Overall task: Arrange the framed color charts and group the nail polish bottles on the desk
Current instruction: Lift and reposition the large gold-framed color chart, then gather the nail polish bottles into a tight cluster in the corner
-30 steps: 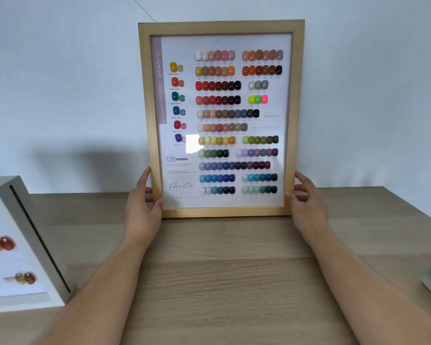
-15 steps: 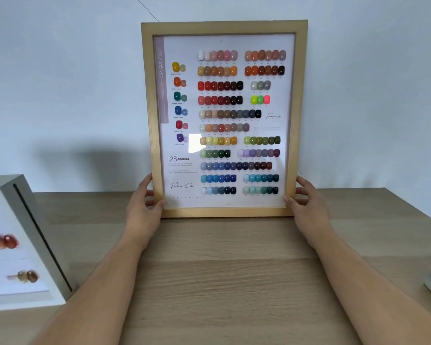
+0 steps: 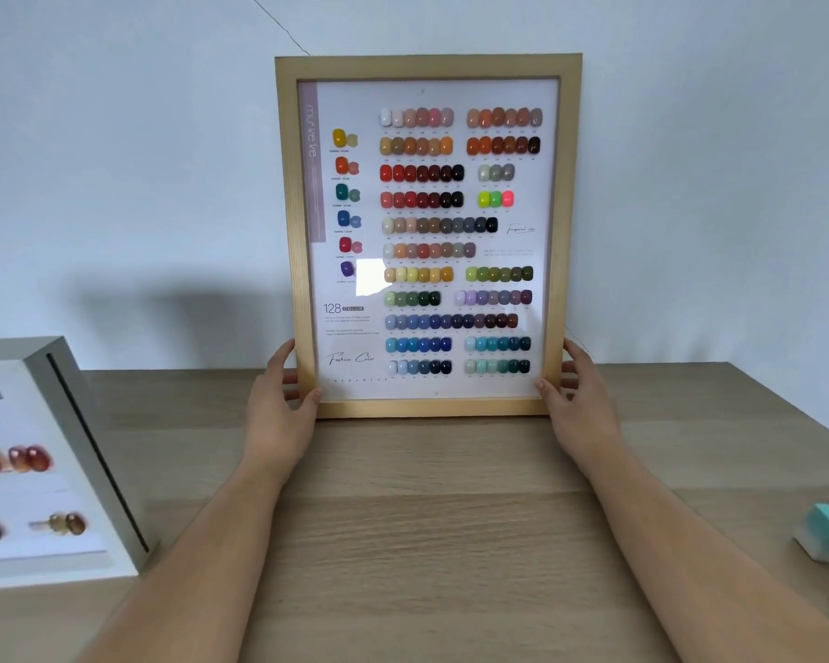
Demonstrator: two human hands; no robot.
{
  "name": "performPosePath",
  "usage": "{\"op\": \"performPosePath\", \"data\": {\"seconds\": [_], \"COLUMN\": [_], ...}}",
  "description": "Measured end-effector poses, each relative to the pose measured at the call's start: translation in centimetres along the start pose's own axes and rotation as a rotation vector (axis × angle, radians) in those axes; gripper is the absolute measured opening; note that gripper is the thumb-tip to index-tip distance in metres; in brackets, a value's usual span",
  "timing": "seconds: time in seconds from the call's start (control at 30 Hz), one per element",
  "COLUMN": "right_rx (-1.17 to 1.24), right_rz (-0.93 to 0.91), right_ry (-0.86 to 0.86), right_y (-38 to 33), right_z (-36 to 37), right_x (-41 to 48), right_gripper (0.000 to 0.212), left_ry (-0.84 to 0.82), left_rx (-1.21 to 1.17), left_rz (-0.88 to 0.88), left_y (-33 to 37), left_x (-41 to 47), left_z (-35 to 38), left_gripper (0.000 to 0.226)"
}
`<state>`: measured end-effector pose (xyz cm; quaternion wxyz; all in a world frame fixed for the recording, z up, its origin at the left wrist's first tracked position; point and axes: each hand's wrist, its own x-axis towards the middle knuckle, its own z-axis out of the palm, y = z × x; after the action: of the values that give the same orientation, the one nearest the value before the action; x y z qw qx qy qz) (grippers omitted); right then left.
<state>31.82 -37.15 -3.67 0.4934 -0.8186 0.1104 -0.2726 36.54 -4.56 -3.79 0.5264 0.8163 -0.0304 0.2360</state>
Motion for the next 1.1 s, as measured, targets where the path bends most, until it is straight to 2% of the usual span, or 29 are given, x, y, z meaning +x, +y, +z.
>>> {"op": "performPosePath", "data": {"seconds": [0.13, 0.27, 0.43, 0.67, 0.87, 1.1], "right_rx": [-0.005, -0.003, -0.008, -0.124, -0.151, -0.09], "right_rz": [-0.057, -0.157, -0.221, -0.255, -0.345, -0.204], "right_ry": [0.059, 0.078, 0.114, 0.142, 0.255, 0.458], "right_y": [-0.4, -1.1, -1.8, -2.2, -1.4, 0.4], "right_z": [-0.8, -2.2, -5.1, -11.2, -17.7, -26.3], "right_x": [-1.9, -4.8, -9.5, -16.1, -20.4, -21.5], "right_gripper": [0.054, 0.041, 0.028, 0.022, 0.022, 0.023], "left_ry": [0.055, 0.031, -0.067, -0.242, -0.395, -0.543], "left_rx": [0.101, 0.143, 0.074, -0.031, -0.101, -0.138], "left_rz": [0.036, 0.121, 0.216, 0.369, 0.43, 0.471], "left_y": [0.9, 2.6, 5.9, 11.5, 15.8, 20.8], "left_x": [-2.2, -5.3, -10.7, -18.6, -23.1, -25.2], "left_z": [-0.1, -0.2, 0.2, 1.7, 5.1, 10.4], "left_gripper": [0.068, 0.061, 0.053, 0.047, 0.042, 0.037]}}
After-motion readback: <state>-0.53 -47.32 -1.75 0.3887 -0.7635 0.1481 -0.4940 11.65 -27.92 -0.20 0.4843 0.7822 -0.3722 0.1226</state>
